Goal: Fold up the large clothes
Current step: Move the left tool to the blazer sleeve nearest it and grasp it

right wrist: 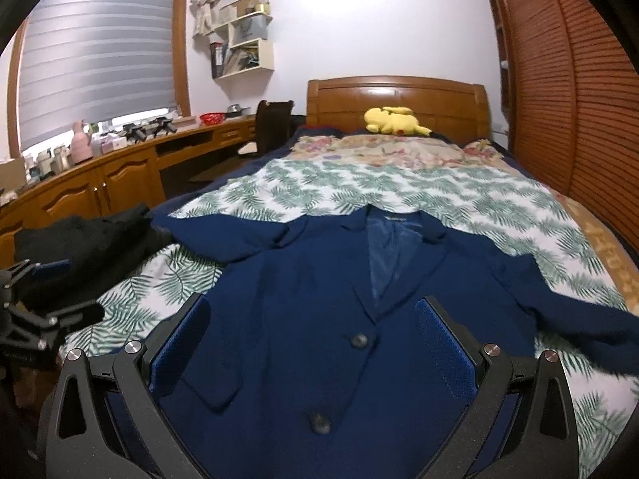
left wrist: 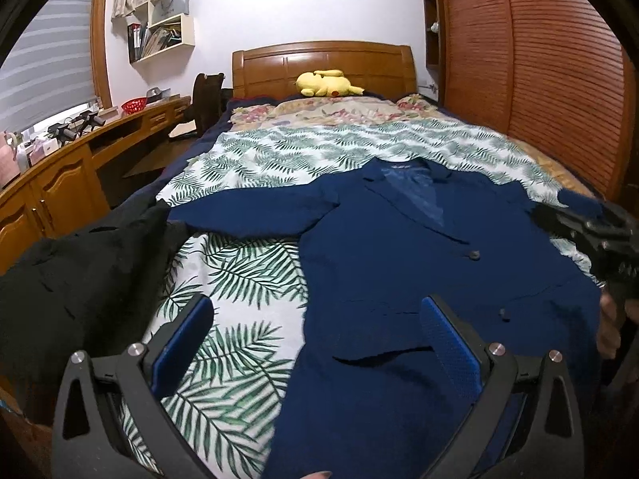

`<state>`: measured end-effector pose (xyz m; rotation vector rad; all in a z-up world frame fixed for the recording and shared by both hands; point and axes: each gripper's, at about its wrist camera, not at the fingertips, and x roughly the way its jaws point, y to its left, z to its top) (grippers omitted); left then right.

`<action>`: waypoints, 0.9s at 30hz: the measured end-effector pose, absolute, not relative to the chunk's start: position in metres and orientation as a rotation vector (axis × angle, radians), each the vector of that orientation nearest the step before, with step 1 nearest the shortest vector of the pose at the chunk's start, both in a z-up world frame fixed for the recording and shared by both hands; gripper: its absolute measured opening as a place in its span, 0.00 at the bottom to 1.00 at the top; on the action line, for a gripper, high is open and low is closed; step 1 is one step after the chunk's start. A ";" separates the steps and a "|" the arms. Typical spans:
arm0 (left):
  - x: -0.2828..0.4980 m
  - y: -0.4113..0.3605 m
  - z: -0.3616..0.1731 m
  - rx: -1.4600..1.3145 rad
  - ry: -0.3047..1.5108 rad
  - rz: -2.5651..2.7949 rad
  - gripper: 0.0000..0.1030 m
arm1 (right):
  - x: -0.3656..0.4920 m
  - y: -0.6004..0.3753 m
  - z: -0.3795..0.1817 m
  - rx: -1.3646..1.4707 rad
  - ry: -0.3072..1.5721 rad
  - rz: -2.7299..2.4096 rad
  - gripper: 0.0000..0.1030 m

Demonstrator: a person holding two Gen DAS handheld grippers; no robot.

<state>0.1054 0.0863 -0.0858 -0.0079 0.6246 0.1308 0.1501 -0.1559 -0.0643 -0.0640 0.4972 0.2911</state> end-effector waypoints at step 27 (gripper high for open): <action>0.277 0.196 -0.139 -0.130 0.836 0.114 1.00 | 0.250 -0.135 -0.160 -0.163 0.685 0.328 1.00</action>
